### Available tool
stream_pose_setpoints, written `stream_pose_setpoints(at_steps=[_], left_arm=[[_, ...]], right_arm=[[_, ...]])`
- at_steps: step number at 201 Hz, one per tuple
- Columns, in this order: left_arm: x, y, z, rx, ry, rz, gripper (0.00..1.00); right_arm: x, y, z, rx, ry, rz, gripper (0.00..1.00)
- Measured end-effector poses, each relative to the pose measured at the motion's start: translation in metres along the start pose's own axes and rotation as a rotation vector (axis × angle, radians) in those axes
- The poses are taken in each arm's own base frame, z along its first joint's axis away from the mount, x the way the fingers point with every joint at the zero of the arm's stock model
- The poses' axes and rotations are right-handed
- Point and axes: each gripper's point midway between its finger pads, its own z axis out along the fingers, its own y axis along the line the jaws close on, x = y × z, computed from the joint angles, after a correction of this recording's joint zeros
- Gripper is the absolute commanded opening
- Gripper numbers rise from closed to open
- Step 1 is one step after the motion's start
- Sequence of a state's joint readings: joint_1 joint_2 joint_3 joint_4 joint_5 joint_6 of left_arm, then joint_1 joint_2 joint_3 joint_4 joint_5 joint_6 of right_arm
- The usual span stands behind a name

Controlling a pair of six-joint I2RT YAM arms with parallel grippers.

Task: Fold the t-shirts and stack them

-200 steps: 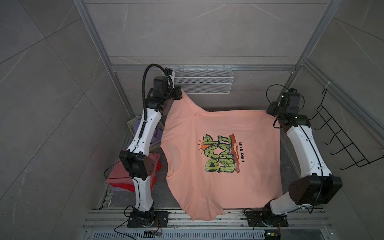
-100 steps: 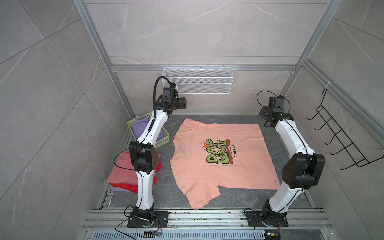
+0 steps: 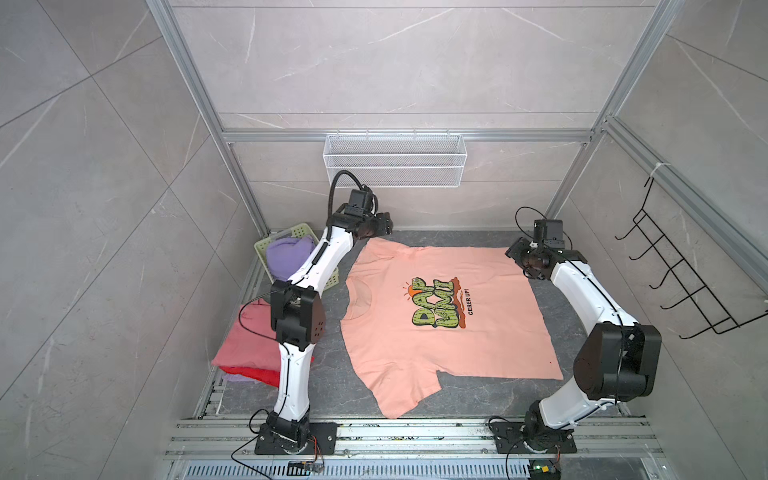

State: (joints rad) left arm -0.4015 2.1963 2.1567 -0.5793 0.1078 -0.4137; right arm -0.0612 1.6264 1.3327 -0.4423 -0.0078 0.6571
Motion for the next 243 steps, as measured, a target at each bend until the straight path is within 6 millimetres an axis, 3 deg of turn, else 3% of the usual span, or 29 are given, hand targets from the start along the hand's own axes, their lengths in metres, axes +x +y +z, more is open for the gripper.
stream_pose_setpoints(at_steps=[27, 51, 65, 92, 113, 162, 193, 243], left_arm=[[0.035, -0.014, 0.056, 0.005, 0.087, 0.001, 0.68], [0.072, -0.015, 0.100, 0.001, 0.166, -0.014, 0.57], [0.094, -0.013, 0.116, -0.003, 0.218, -0.022, 0.55], [0.117, -0.007, 0.134, -0.017, 0.260, -0.021, 0.54], [0.123, -0.005, 0.141, -0.021, 0.265, -0.019, 0.50], [0.107, -0.008, 0.155, -0.006, 0.179, -0.025, 0.48], [0.108, -0.003, 0.166, -0.015, 0.157, -0.054, 0.49], [0.098, -0.007, 0.170, -0.003, 0.111, -0.089, 0.46]], right_arm=[[0.034, -0.010, 0.015, -0.024, 0.092, 0.064, 0.66], [0.047, -0.008, 0.022, -0.056, 0.134, 0.102, 0.66], [0.048, -0.005, 0.026, -0.075, 0.145, 0.115, 0.66], [0.051, -0.003, 0.032, -0.081, 0.165, 0.117, 0.66], [0.049, -0.001, 0.034, -0.086, 0.168, 0.117, 0.66], [0.043, 0.003, 0.030, -0.084, 0.159, 0.115, 0.66], [0.042, 0.000, 0.029, -0.067, 0.158, 0.116, 0.66], [0.042, -0.004, 0.032, -0.044, 0.156, 0.117, 0.65]])
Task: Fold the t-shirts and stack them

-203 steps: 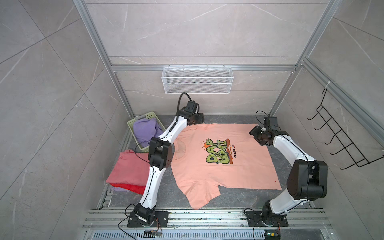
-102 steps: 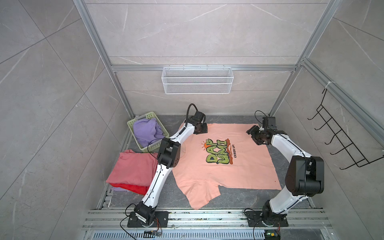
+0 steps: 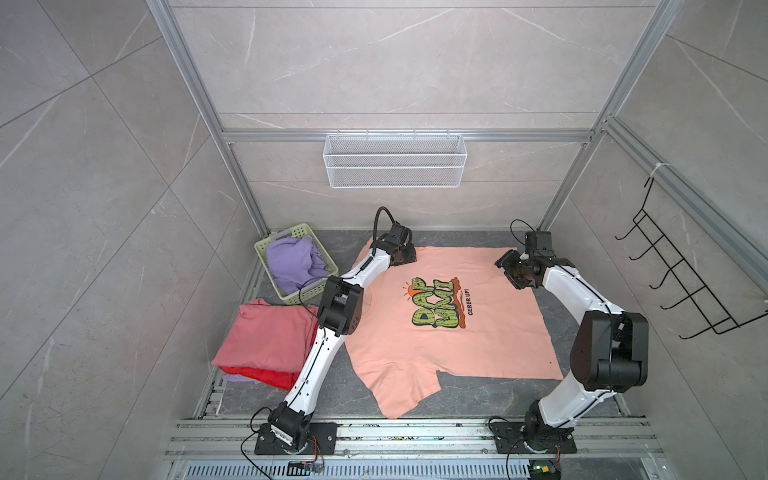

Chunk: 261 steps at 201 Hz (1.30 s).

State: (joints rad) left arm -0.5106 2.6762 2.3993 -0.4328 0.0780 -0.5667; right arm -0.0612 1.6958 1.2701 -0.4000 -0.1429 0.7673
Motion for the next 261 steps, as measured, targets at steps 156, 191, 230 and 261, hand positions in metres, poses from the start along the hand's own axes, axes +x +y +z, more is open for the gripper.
stream_pose_setpoints(at_steps=[156, 191, 230, 261], left_arm=[[-0.045, 0.072, -0.050, -0.118, -0.119, -0.095, 0.42], [-0.075, 0.119, -0.072, -0.184, -0.165, -0.155, 0.40], [-0.089, 0.133, -0.075, -0.202, -0.176, -0.176, 0.40], [-0.080, 0.135, -0.064, -0.209, -0.151, -0.181, 0.39]], right_arm=[[0.008, -0.009, 0.023, 0.020, 0.040, 0.037, 0.65], [0.012, -0.012, 0.032, 0.022, 0.058, 0.048, 0.65], [0.011, -0.011, 0.038, 0.023, 0.066, 0.053, 0.65], [0.001, -0.001, 0.034, 0.002, 0.045, 0.047, 0.65]])
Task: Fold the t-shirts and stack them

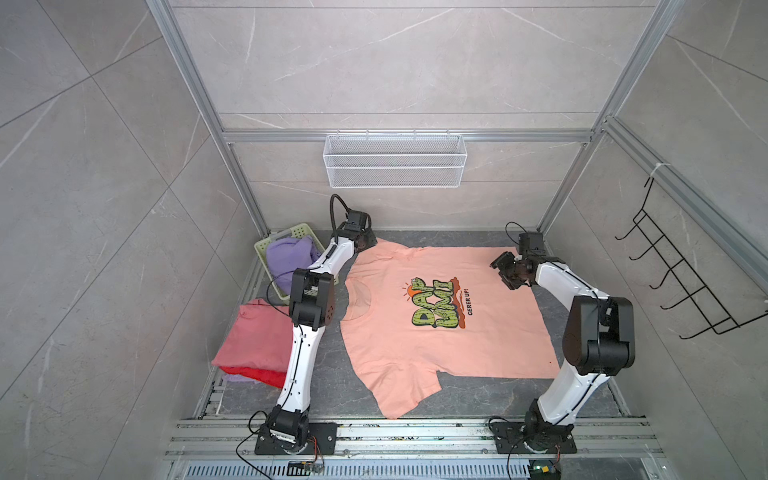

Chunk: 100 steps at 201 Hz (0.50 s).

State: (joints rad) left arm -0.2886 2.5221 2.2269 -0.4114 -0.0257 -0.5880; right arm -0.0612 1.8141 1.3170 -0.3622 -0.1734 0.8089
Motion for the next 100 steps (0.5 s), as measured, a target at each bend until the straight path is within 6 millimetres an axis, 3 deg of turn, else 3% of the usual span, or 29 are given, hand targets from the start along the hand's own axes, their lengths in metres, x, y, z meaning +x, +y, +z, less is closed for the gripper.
stream_pose_setpoints(at_steps=[58, 100], left_arm=[[0.012, 0.007, 0.006, -0.039, 0.027, -0.020, 0.39], [0.026, 0.019, 0.021, -0.074, 0.053, -0.025, 0.40]], right_arm=[[-0.003, 0.004, -0.002, -0.004, -0.005, -0.002, 0.65], [-0.001, 0.001, -0.003, 0.008, 0.001, -0.005, 0.65]])
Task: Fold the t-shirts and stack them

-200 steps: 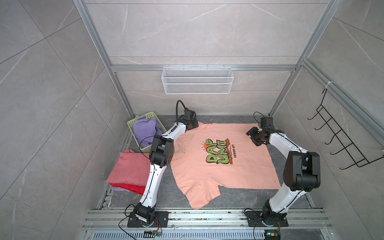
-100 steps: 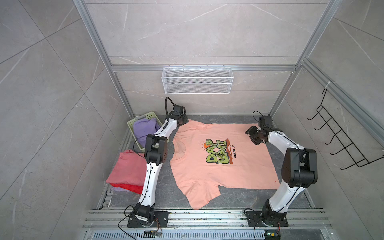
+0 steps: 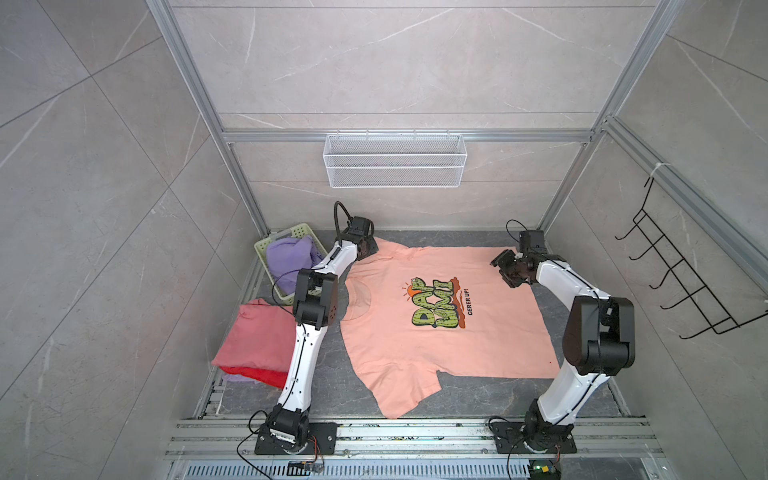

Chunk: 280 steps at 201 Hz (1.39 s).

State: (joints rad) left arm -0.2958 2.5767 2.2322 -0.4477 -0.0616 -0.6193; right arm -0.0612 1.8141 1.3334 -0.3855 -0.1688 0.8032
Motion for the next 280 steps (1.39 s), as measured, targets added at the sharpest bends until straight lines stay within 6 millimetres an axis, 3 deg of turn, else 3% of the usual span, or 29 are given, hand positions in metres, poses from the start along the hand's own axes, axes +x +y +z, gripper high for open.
stream_pose_setpoints(at_steps=[63, 182, 221, 264, 280], left_arm=[[-0.005, 0.000, 0.003, -0.004, -0.021, -0.008, 0.40], [-0.017, -0.008, 0.015, 0.043, -0.082, -0.015, 0.25], [-0.022, -0.011, 0.014, 0.058, -0.099, -0.010, 0.21], [-0.029, -0.016, 0.011, 0.075, -0.122, 0.020, 0.24], [-0.033, -0.022, 0.008, 0.093, -0.127, 0.028, 0.20]], right_arm=[[-0.003, 0.003, 0.000, 0.001, 0.001, -0.010, 0.65], [0.000, -0.006, 0.007, 0.037, 0.010, -0.005, 0.64], [0.001, -0.008, 0.009, 0.043, 0.014, -0.003, 0.64], [0.002, -0.010, 0.012, 0.049, 0.020, -0.002, 0.64], [0.003, -0.011, 0.014, 0.052, 0.024, -0.001, 0.64]])
